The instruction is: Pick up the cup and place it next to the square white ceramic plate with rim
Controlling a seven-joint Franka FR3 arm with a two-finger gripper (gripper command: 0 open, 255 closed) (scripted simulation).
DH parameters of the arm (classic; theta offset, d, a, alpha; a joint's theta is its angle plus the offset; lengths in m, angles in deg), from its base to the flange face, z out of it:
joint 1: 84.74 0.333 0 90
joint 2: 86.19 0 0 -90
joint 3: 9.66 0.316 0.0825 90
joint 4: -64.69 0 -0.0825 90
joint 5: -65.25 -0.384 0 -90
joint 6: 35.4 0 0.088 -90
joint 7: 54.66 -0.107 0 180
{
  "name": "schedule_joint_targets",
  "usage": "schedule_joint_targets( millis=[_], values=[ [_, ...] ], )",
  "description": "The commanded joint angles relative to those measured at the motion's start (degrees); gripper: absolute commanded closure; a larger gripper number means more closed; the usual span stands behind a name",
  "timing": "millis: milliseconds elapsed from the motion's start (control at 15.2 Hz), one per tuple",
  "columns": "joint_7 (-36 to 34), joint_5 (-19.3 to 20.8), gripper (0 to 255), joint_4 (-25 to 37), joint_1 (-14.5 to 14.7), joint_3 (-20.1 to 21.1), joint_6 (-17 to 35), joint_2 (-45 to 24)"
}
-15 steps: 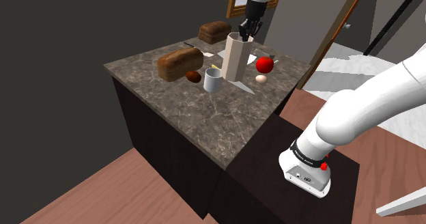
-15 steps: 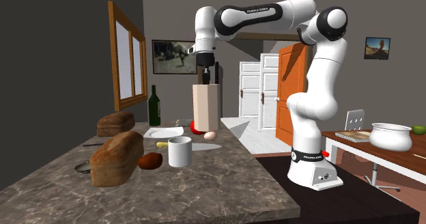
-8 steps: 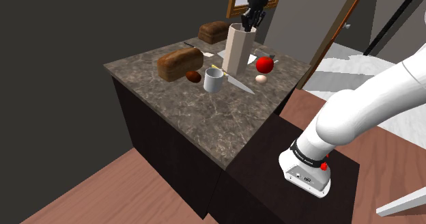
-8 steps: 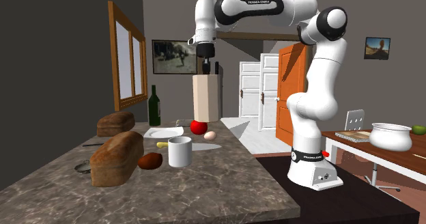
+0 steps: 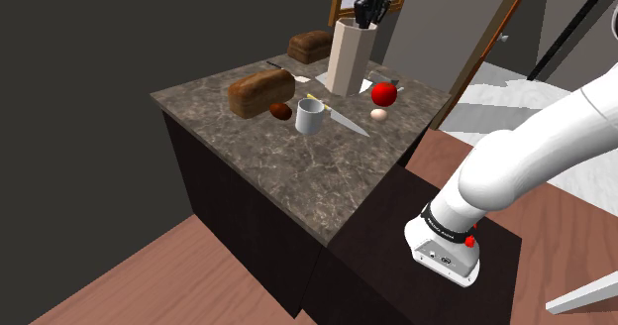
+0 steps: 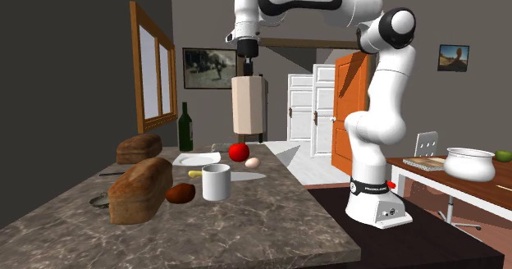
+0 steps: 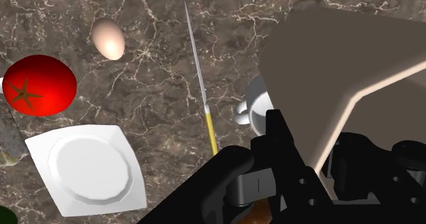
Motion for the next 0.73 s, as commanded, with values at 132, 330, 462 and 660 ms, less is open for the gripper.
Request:
schedule_joint_targets(
  millis=[132, 330, 462, 660],
  values=[
    [0.14, -0.08, 255, 4.11, 0.02, -0.02, -3.15, -0.94],
    [1.75, -0.02, 255, 5.04, -0.45, -1.18, -1.30, -3.70],
    [3.34, -0.10, 255, 5.91, -0.94, -2.29, 0.70, -6.56],
    [5.73, -0.49, 255, 7.80, -1.72, -3.85, 3.44, -11.19]
  ],
)
